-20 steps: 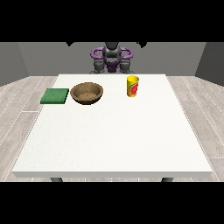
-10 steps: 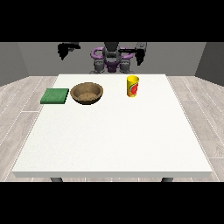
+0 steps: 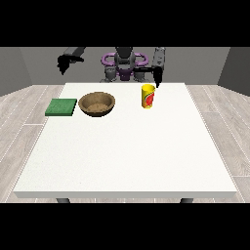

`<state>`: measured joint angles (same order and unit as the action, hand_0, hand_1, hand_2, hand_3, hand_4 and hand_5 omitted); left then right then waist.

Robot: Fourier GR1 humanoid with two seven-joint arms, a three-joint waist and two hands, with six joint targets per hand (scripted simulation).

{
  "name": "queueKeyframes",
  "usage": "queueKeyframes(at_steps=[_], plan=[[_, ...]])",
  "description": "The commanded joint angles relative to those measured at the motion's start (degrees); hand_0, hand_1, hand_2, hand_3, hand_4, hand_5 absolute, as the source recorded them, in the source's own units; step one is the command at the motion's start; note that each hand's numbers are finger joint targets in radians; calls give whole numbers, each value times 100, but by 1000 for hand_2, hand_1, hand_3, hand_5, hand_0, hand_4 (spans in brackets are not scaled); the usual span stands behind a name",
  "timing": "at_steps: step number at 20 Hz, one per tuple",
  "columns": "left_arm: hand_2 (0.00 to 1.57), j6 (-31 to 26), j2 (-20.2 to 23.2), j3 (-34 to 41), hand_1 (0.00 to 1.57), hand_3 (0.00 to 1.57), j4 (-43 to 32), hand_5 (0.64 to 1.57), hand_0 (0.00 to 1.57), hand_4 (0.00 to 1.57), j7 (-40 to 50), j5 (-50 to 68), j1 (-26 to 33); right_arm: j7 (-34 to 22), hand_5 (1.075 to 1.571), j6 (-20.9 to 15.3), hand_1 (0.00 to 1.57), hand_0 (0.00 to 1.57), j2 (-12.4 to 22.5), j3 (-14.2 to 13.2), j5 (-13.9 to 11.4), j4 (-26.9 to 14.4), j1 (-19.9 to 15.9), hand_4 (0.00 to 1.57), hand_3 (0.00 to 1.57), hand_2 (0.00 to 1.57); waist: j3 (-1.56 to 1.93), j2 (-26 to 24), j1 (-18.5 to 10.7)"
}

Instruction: Pick the cup and pour the ball into the bowl, then pick the bowl and place it on the pad

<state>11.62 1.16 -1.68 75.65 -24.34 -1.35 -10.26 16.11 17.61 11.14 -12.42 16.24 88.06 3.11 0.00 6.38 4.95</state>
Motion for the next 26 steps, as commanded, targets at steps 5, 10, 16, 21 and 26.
queueKeyframes(at_steps=[5,10,16,21,26], plan=[[0,59,170,779,0,0,-1761,1456,0,0,-1034,143,-1092,245,1570,148,0,0,89,-20,-163,-195,-430,250,0,0,-2,396,230],[0,358,17,793,340,0,-2467,1476,340,0,-1651,-38,-896,602,1569,540,0,0,211,-228,-59,-557,-179,266,0,0,-1,393,305],[1571,1291,-19,1000,1296,1571,-3254,1561,1296,1148,-2304,-394,-1206,248,1570,1097,0,0,761,-603,627,-246,-382,217,0,0,-3,881,875],[1571,1633,-18,794,1304,1571,-3730,1556,1304,1205,-2097,-728,-1317,-321,1569,939,0,0,745,-730,833,-369,-304,343,0,0,-2,266,573],[1571,2532,429,155,1328,1571,-3521,1559,1328,1211,-419,-1840,-2015,-653,1571,939,0,0,964,-717,790,-852,-485,420,0,0,15,-444,522]])
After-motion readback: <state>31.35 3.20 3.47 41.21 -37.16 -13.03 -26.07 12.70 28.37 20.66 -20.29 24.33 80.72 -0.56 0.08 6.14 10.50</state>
